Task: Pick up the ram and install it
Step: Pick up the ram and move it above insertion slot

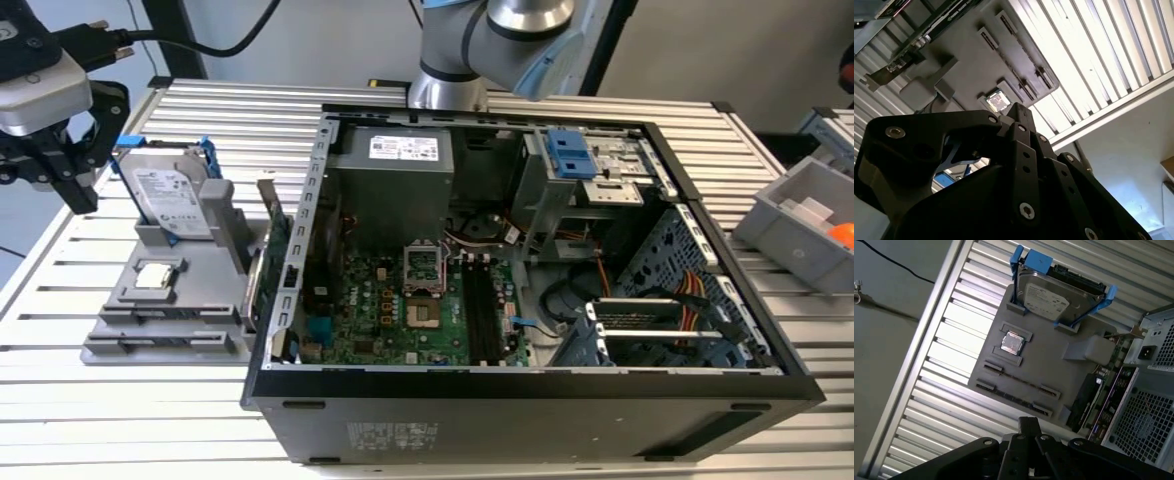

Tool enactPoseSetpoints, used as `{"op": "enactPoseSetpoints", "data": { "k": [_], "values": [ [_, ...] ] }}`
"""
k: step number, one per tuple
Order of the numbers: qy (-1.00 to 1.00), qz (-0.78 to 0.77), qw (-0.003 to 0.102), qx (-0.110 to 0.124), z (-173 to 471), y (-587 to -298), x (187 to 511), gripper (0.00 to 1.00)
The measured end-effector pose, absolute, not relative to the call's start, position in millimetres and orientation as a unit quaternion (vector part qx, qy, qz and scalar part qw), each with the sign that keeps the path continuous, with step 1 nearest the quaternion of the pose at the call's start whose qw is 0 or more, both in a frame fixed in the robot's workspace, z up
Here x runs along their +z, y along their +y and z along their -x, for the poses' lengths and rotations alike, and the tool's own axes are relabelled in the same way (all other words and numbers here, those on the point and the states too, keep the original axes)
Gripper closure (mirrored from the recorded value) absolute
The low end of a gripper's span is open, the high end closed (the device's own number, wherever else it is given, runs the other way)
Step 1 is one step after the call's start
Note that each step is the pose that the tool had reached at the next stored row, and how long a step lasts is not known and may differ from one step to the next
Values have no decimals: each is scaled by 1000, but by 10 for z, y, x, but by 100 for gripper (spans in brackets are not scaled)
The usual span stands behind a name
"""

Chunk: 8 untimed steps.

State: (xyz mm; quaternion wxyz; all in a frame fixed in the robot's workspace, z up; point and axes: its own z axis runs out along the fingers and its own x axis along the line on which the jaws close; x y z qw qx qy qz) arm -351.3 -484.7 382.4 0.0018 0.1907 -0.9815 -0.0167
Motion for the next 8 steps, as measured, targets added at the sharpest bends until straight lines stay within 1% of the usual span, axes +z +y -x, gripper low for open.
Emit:
{"op": "enactPoseSetpoints", "data": {
  "k": [8],
  "values": [
    [-975, -223, 2, -16, 3513, -4845, 3824, 100]
  ]
}}
